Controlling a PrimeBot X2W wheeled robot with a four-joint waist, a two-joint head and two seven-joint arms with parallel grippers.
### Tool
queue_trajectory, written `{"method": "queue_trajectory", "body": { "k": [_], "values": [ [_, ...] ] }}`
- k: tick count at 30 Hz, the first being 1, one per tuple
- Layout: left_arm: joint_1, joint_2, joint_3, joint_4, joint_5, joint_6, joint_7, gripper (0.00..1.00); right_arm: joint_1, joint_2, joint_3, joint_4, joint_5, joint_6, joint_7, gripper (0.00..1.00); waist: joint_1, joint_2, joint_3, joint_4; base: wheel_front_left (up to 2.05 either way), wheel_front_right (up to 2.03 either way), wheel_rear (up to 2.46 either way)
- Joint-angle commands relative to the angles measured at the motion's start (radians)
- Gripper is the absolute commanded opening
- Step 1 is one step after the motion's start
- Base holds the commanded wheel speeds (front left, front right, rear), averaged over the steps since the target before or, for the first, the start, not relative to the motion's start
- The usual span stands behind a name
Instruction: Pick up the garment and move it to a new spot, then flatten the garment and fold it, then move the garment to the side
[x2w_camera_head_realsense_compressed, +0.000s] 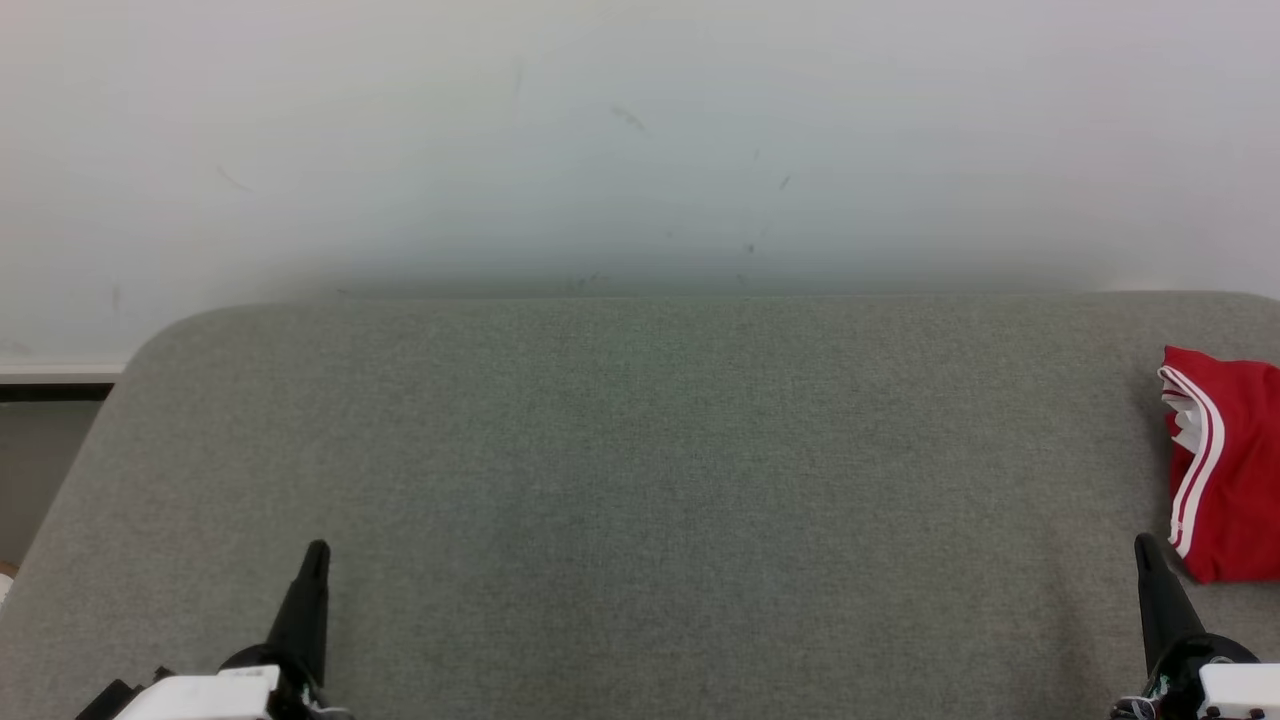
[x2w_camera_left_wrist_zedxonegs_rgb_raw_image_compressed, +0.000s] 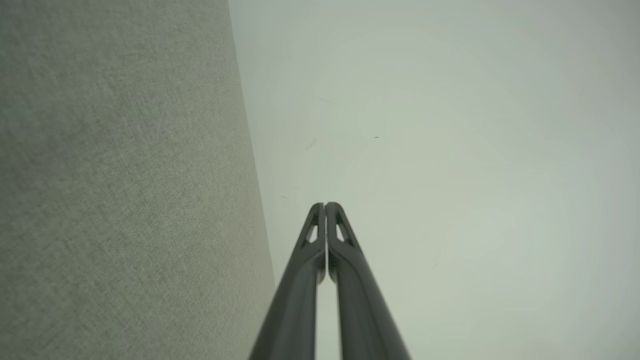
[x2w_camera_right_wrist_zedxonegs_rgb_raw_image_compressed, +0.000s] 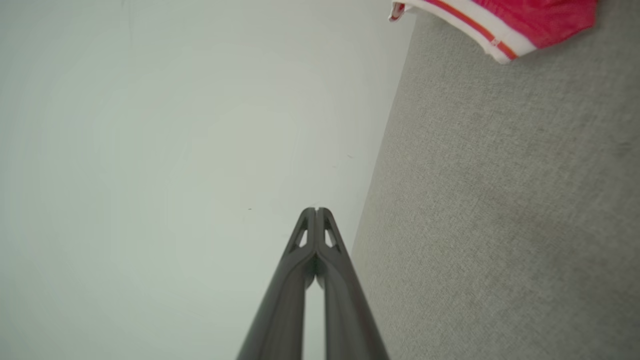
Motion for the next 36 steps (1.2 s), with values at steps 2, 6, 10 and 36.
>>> {"method": "queue_trajectory", "body": {
  "k": [2, 6, 10, 36],
  "values": [
    [-0.014, 0.007, 0.007, 0.001, -0.028, -0.010, 0.009, 0.00, -0.014, -0.009, -0.006, -0.007, 0.032, -0.002, 0.009, 0.00, -0.0001, -0.0001, 0.002, 0.001, 0.00, 0.00, 0.00],
    [-0.018, 0.007, 0.010, 0.002, -0.053, -0.011, 0.014, 0.00, -0.018, -0.009, -0.008, -0.008, 0.051, -0.002, 0.014, 0.00, -0.0001, -0.0001, 0.004, 0.002, 0.00, 0.00, 0.00],
    [-0.018, 0.007, 0.009, 0.001, -0.051, -0.011, 0.014, 0.00, -0.018, -0.009, -0.007, -0.007, 0.048, -0.002, 0.014, 0.00, -0.0001, -0.0001, 0.004, 0.002, 0.00, 0.00, 0.00],
    [-0.017, 0.007, 0.009, 0.001, -0.052, -0.011, 0.014, 0.00, -0.018, -0.009, -0.007, -0.007, 0.048, -0.002, 0.013, 0.00, -0.0001, -0.0001, 0.004, 0.002, 0.00, 0.00, 0.00]
  ]
}}
